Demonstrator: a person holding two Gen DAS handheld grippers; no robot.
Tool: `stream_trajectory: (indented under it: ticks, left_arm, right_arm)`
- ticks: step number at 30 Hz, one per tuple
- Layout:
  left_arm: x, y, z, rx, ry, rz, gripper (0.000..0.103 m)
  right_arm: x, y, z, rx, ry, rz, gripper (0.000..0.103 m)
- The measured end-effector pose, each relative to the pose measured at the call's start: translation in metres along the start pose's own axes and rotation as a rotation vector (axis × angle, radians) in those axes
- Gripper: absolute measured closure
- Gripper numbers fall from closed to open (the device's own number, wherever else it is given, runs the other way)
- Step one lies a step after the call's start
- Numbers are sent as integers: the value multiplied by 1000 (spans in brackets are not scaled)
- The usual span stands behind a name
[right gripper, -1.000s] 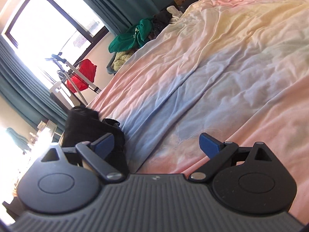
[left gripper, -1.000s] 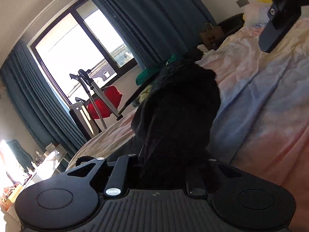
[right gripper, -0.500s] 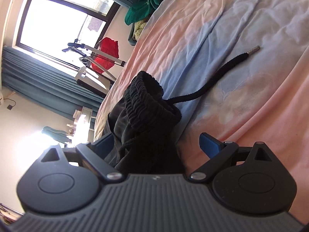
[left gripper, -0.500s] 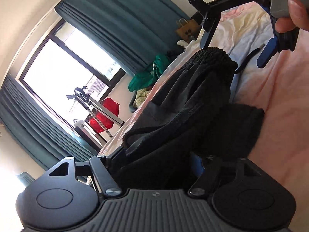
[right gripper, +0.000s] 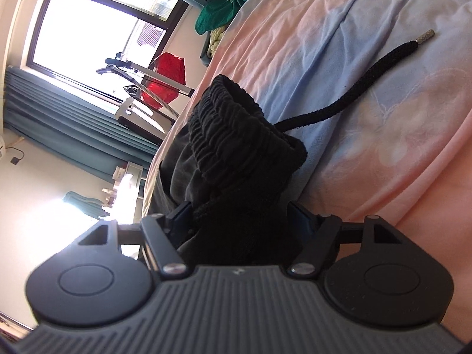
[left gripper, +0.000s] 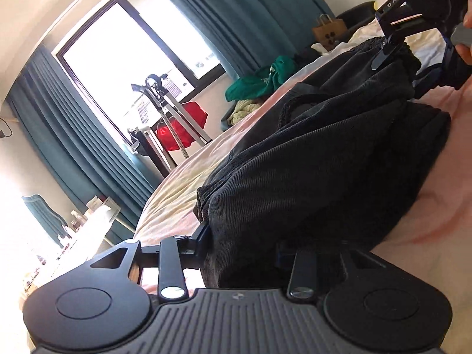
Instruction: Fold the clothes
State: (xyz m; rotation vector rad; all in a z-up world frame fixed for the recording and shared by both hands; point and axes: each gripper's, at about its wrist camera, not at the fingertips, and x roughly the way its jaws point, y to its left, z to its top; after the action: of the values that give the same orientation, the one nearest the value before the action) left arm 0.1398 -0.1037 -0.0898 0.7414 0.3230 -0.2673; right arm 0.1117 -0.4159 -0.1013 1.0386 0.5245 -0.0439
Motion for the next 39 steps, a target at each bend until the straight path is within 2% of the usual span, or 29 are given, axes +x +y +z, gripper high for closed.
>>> stream_trajectory:
  ticks: [3, 6, 8, 11, 15, 18, 19, 22, 25, 27, 31, 34, 39]
  left_arm:
    - [1, 20, -10, -113, 73, -52, 65]
    - [3, 45, -24, -269, 158, -123, 66]
    - [10, 62, -30, -359, 199, -177, 66]
    - [20, 80, -32, -427, 223, -218, 66]
    - [8, 86, -39, -437, 224, -212, 66]
    - [4, 83, -39, -436, 218, -199, 66]
    - [-11, 72, -40, -431, 211, -192, 66]
    - [-29, 57, -38, -425, 203, -174, 65]
    - [-33, 55, -34, -464, 201, -181, 64]
    - [-36, 60, -34, -497, 205, -203, 59]
    - [-37, 71, -34, -566, 191, -255, 54]
    - [-40, 75, -35, -590, 180, -266, 54]
    - [-39, 73, -37, -599, 180, -268, 53]
  right_arm:
    - [-6, 15, -4, -91, -51, -7, 54]
    - [-7, 21, -10, -164, -71, -42, 55]
    - [-3, 8, -13, -137, -46, -88, 55]
    - [7, -17, -19, -54, 6, -126, 53]
    - [3, -16, -22, -62, -3, -115, 52]
    - [0, -21, -23, -16, -2, -94, 51]
    - [-1, -22, -23, -5, -3, -92, 50]
    - [-6, -24, -26, 19, -7, -90, 43]
    - [-11, -27, -29, 42, -5, -84, 40]
    - [-9, -27, -30, 52, 9, -63, 28]
    - [0, -18, -35, -2, 39, -38, 25]
    - [12, -14, -37, -46, 62, -24, 16]
    - [30, -14, -34, -73, 74, 2, 14]
